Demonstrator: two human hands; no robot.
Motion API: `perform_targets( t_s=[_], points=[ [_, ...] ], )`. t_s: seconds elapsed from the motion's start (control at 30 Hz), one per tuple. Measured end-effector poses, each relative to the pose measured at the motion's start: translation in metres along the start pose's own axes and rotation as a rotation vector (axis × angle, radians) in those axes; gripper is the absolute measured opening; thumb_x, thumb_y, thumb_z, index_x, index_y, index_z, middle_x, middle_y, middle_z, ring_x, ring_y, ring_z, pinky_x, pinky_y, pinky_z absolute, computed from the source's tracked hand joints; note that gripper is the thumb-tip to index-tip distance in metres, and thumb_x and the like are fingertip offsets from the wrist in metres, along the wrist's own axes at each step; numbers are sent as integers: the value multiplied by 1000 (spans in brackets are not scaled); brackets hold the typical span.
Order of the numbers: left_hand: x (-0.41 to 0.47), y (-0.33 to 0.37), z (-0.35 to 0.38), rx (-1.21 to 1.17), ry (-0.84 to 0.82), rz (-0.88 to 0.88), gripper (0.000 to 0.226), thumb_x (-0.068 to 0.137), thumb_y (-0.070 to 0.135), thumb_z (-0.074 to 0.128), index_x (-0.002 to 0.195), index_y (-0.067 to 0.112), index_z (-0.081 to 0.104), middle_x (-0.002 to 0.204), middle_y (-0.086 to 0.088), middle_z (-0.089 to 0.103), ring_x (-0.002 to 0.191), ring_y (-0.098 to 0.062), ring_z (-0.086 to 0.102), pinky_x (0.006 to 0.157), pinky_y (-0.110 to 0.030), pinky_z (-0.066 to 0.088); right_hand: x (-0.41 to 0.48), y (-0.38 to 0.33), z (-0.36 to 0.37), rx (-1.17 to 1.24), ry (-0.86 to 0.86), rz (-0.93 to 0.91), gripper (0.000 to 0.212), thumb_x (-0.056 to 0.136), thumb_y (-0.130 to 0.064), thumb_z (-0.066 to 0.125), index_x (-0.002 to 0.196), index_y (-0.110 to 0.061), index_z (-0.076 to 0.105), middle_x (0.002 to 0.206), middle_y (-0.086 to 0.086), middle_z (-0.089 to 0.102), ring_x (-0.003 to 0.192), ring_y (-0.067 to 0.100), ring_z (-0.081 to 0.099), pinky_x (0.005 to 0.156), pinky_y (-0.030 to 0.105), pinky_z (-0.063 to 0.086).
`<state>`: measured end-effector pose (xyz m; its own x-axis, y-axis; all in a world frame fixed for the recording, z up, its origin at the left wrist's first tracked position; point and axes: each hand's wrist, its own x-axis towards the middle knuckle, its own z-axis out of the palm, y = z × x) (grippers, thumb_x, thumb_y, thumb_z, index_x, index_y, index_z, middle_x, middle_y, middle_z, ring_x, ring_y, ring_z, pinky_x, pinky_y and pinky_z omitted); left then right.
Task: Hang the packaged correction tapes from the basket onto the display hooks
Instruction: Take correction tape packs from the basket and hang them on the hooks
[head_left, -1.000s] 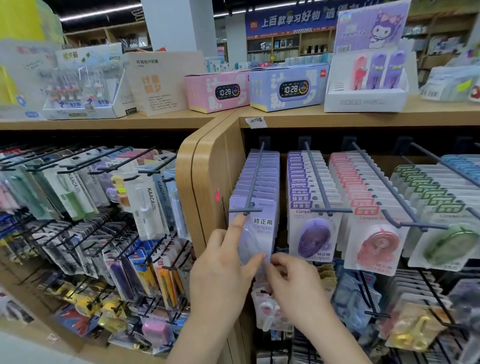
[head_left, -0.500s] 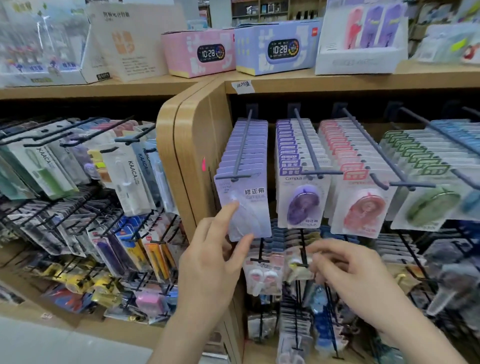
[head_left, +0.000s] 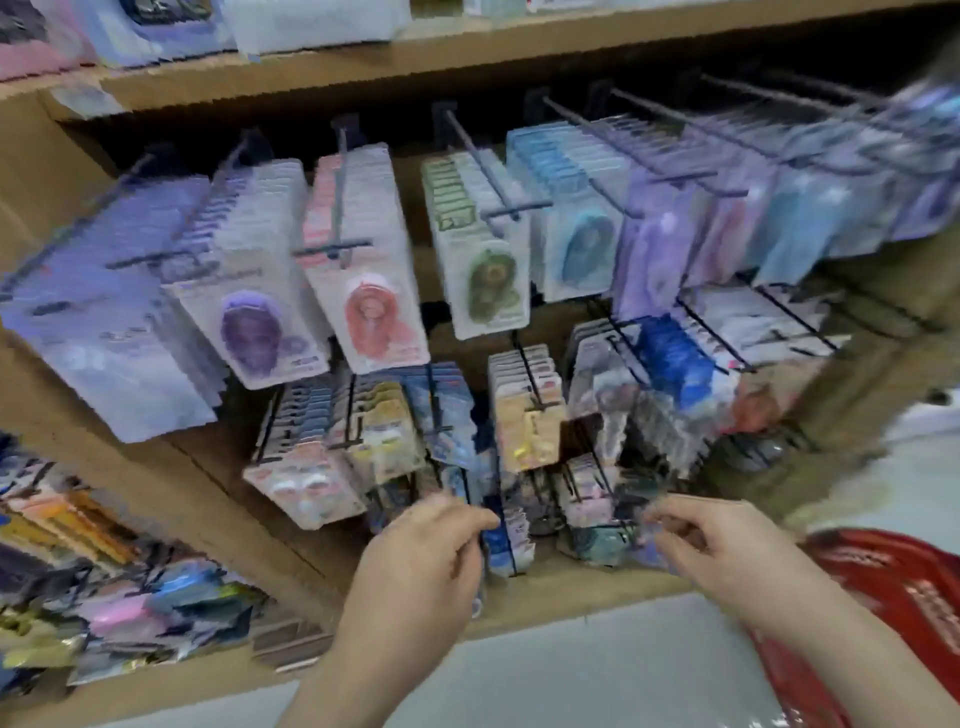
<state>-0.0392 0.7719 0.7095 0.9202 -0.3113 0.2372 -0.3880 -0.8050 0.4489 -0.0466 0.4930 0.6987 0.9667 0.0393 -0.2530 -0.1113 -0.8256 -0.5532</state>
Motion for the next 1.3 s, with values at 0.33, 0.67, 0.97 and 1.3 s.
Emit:
perform_targets(
  t_s=[0.33,0.67,0.97,1.3],
  points=[
    [17,171,179,-67,-390,177,20,82,18,65,92,32,74,87,18,70,78,-2,62,67,-20,48,-159,255,-33,271,272,537,27,93,-22,60,93,-49,60,92,-9,73,75,8,65,63,16,49],
    [76,274,356,-15,-816,240,21,90,38,51,104,53,59,87,22,70,76,-2,65,71,-32,56,-242,402,6,627,571,1122,23,93,-24,64,116,-29,63,91,-4,68,85,19,65,78,32,47],
    [159,331,577,48,-1027,285,26,94,17,53,113,24,69,111,0,70,101,-21,64,81,-32,50,-154,521,42,843,623,1339,24,92,-25,65,115,-31,62,98,-5,69,90,23,67,86,38,53],
    [173,302,884,346,-1215,371,38,92,18,54,130,13,55,126,-8,62,116,-28,58,94,-37,45,-3,749,192,776,410,1245,54,92,-17,63,143,-20,46,138,7,57,117,23,58,92,30,45]
  ],
)
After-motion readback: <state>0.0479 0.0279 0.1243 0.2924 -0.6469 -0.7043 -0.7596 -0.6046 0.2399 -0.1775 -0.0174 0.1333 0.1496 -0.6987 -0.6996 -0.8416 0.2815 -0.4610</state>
